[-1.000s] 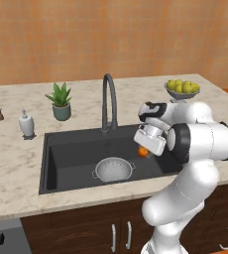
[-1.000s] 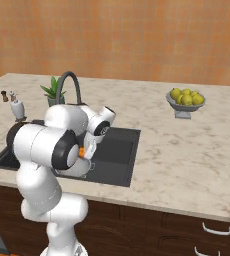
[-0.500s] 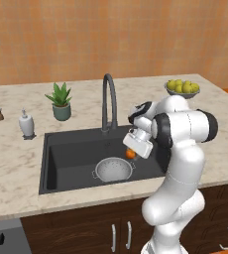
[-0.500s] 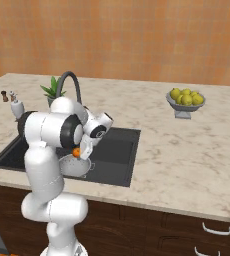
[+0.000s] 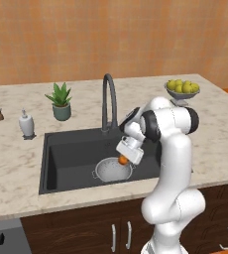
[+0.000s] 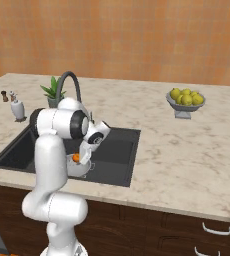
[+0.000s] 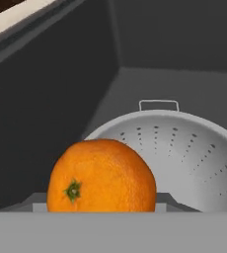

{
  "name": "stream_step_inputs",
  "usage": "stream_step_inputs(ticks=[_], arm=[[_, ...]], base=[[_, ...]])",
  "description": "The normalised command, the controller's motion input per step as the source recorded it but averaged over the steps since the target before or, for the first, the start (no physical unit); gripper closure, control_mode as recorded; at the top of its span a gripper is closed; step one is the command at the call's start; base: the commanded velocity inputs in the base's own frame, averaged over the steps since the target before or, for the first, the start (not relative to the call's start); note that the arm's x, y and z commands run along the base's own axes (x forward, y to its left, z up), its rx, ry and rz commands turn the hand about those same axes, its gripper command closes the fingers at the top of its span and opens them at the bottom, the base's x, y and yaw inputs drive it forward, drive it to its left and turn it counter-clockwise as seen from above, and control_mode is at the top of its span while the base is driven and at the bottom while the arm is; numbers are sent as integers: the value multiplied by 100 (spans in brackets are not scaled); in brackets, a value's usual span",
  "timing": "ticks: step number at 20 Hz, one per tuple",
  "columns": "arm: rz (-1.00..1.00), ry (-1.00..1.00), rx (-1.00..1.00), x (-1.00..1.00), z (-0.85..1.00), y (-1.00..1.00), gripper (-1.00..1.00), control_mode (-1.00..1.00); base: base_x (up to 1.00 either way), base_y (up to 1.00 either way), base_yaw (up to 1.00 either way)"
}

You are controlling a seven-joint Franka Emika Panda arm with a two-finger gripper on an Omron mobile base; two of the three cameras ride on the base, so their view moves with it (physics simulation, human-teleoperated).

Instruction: Put the colander in the sink, put the tangerine in the colander, and turn on the sink faucet and pour water over the colander.

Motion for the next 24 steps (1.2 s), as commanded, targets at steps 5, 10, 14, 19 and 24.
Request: stream_step_inputs(ticks=[5, 10, 14, 19, 24], arm=[[0, 0, 0, 45, -49, 23, 100, -100], [0, 0, 0, 35, -58, 19, 100, -100], [0, 0, 0, 33, -54, 12, 100, -100], [0, 0, 0, 21, -44, 4, 100, -100], [0, -3, 0, -3, -13, 7, -100, -100]], base=[[0, 0, 0], [0, 0, 0], [0, 0, 0], [0, 0, 0], [0, 0, 0]])
